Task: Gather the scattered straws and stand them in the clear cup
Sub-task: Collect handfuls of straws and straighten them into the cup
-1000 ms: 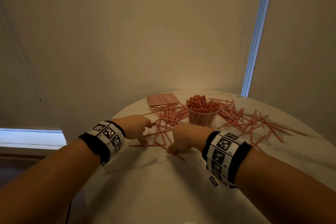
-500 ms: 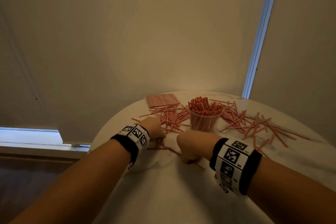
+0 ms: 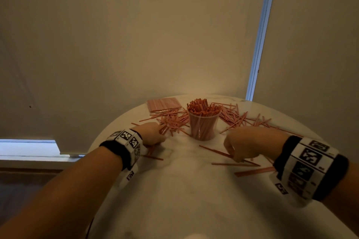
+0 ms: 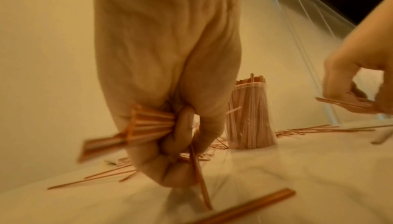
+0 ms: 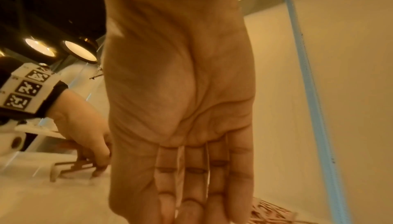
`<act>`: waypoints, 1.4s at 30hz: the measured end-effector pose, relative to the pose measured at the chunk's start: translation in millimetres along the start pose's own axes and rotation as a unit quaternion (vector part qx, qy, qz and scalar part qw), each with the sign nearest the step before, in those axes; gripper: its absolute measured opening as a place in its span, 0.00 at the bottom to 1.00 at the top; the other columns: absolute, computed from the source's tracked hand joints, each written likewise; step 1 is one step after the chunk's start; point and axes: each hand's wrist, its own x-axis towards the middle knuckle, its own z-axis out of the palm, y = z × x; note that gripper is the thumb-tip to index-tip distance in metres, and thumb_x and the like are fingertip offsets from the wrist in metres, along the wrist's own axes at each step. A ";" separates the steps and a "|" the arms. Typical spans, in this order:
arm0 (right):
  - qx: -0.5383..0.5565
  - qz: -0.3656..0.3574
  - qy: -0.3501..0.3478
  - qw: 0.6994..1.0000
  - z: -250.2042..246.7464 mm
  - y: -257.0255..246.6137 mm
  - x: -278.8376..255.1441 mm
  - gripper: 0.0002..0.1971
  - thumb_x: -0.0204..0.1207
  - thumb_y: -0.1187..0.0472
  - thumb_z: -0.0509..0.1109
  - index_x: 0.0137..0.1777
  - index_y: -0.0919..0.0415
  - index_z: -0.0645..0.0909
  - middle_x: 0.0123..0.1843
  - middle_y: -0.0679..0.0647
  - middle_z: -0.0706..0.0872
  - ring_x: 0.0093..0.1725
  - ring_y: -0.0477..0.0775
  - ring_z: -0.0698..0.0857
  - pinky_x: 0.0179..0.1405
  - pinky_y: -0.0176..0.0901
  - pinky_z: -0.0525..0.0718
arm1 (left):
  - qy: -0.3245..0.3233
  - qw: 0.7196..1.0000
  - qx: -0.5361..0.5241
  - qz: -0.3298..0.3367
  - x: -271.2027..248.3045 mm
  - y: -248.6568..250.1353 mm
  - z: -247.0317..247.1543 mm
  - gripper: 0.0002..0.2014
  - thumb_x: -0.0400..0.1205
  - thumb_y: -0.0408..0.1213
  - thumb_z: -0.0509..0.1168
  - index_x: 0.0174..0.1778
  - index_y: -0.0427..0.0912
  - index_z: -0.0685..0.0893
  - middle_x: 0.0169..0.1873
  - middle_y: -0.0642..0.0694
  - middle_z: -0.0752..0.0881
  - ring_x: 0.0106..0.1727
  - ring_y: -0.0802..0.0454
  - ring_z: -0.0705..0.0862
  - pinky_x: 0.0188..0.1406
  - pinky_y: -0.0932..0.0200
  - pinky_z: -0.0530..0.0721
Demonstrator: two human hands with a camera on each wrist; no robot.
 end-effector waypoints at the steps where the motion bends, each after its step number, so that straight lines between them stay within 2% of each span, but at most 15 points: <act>1: -0.005 0.010 -0.006 1.000 4.8 7.0 -5.2 0.10 0.78 0.57 0.70 0.58 0.52 0.85 0.49 0.48 0.84 0.48 0.51 0.82 0.39 0.38 0.76 | 0.009 1.000 -0.030 0.006 -0.7 -3.4 -2.1 0.09 0.85 0.41 0.66 0.45 0.41 0.86 0.40 0.48 0.90 0.41 0.51 0.90 0.35 0.61 0.87; 2: -0.007 0.021 -0.010 1.000 10.1 13.4 -9.5 0.10 0.78 0.57 0.70 0.58 0.52 0.85 0.49 0.47 0.83 0.48 0.51 0.81 0.40 0.39 0.76 | 0.020 0.998 -0.052 0.009 -2.8 -5.9 -4.3 0.08 0.85 0.39 0.66 0.41 0.43 0.84 0.34 0.52 0.89 0.32 0.58 0.88 0.26 0.66 0.83; 4: 0.001 0.043 -0.012 0.999 20.5 22.4 -15.5 0.14 0.78 0.57 0.71 0.62 0.51 0.82 0.53 0.48 0.82 0.49 0.51 0.80 0.41 0.40 0.77 | 0.040 0.996 -0.079 0.019 -8.6 -9.1 -8.6 0.06 0.84 0.36 0.65 0.41 0.45 0.82 0.30 0.56 0.87 0.24 0.64 0.85 0.21 0.71 0.77; 7: 0.039 0.065 -0.019 0.997 35.2 26.7 -19.0 0.29 0.73 0.51 0.76 0.74 0.50 0.73 0.65 0.51 0.80 0.57 0.54 0.81 0.55 0.48 0.84 | 0.039 0.990 -0.124 0.043 -17.2 -12.0 -11.9 0.06 0.86 0.33 0.62 0.45 0.44 0.82 0.37 0.50 0.87 0.30 0.58 0.88 0.27 0.67 0.83; 9: 0.037 0.061 -0.019 0.997 41.7 24.6 -19.5 0.33 0.72 0.49 0.77 0.76 0.50 0.71 0.64 0.52 0.80 0.57 0.54 0.80 0.57 0.49 0.84 | 0.030 0.988 -0.148 0.043 -23.1 -12.8 -14.2 0.06 0.88 0.34 0.61 0.50 0.42 0.84 0.42 0.48 0.87 0.34 0.55 0.89 0.34 0.63 0.87; 12: 0.021 0.046 0.005 0.999 48.3 19.2 -17.6 0.27 0.73 0.49 0.76 0.71 0.52 0.76 0.61 0.53 0.82 0.56 0.54 0.82 0.57 0.50 0.86 | 0.030 0.990 -0.135 0.037 -29.5 -16.1 -16.4 0.09 0.89 0.39 0.60 0.51 0.44 0.85 0.44 0.48 0.88 0.38 0.51 0.89 0.45 0.56 0.87; 16: -0.004 0.020 0.068 0.997 49.9 10.7 -19.0 0.16 0.79 0.45 0.70 0.57 0.57 0.82 0.50 0.52 0.84 0.48 0.55 0.84 0.48 0.48 0.87 | 0.029 0.997 -0.053 0.038 -39.1 -20.1 -19.5 0.11 0.90 0.42 0.57 0.51 0.44 0.84 0.50 0.44 0.89 0.43 0.48 0.88 0.44 0.53 0.87; 18: -0.008 0.015 0.074 0.997 46.6 6.6 -18.8 0.10 0.80 0.55 0.68 0.55 0.59 0.84 0.48 0.54 0.85 0.46 0.56 0.84 0.48 0.49 0.88 | 0.028 0.999 -0.005 0.045 -44.6 -20.0 -19.6 0.10 0.90 0.43 0.56 0.52 0.47 0.82 0.49 0.44 0.87 0.40 0.51 0.83 0.37 0.54 0.82; 20: -0.006 0.011 0.070 0.997 44.4 3.5 -16.3 0.09 0.79 0.61 0.67 0.55 0.59 0.85 0.48 0.55 0.87 0.45 0.56 0.85 0.47 0.47 0.88 | 0.027 0.997 0.025 0.063 -48.1 -19.9 -17.2 0.09 0.91 0.43 0.55 0.52 0.51 0.81 0.49 0.47 0.86 0.42 0.52 0.81 0.40 0.56 0.76; 23: -0.004 0.014 0.075 0.997 43.3 1.0 -13.6 0.07 0.79 0.59 0.67 0.53 0.58 0.83 0.41 0.50 0.81 0.39 0.52 0.80 0.40 0.43 0.83 | -0.004 0.997 0.033 0.076 -50.1 -18.8 -8.6 0.09 0.92 0.39 0.53 0.55 0.49 0.79 0.49 0.50 0.86 0.46 0.54 0.82 0.44 0.59 0.76; 26: -0.008 0.032 0.079 0.996 44.7 -2.7 -12.9 0.04 0.76 0.58 0.67 0.47 0.56 0.76 0.36 0.49 0.74 0.33 0.49 0.75 0.30 0.40 0.75 | -0.011 0.996 0.051 0.073 -50.1 -16.7 0.9 0.11 0.93 0.42 0.53 0.63 0.43 0.78 0.54 0.45 0.84 0.50 0.50 0.80 0.50 0.56 0.76; 29: -0.006 0.045 0.074 0.996 45.3 -6.2 -12.1 0.07 0.77 0.56 0.67 0.50 0.57 0.76 0.35 0.50 0.73 0.33 0.49 0.75 0.30 0.42 0.76 | 0.004 0.993 0.085 0.078 -51.1 -16.2 1.5 0.15 0.92 0.51 0.57 0.59 0.42 0.79 0.48 0.47 0.83 0.46 0.50 0.80 0.48 0.55 0.75; 34: -0.006 0.044 0.071 0.996 45.4 -10.7 -12.9 0.10 0.79 0.55 0.66 0.55 0.58 0.79 0.35 0.49 0.73 0.34 0.49 0.75 0.33 0.42 0.76 | 0.012 0.989 0.093 0.113 -58.3 -25.3 -7.3 0.14 0.85 0.52 0.70 0.62 0.49 0.87 0.56 0.50 0.87 0.59 0.49 0.84 0.63 0.52 0.82; 39: -0.005 0.046 0.068 0.997 45.5 -18.1 -14.4 0.09 0.78 0.58 0.65 0.54 0.60 0.81 0.35 0.50 0.74 0.35 0.51 0.78 0.30 0.41 0.75 | -0.005 0.986 0.078 0.147 -63.1 -29.5 1.0 0.12 0.80 0.51 0.77 0.56 0.52 0.90 0.51 0.57 0.87 0.54 0.56 0.82 0.48 0.67 0.76; 42: 0.021 0.027 0.050 0.998 39.0 -23.2 -17.9 0.06 0.76 0.56 0.68 0.44 0.57 0.75 0.39 0.51 0.76 0.36 0.50 0.78 0.31 0.41 0.78 | -0.009 0.988 0.060 0.144 -65.5 -29.0 9.1 0.16 0.77 0.49 0.79 0.59 0.52 0.89 0.53 0.58 0.87 0.55 0.57 0.82 0.52 0.63 0.79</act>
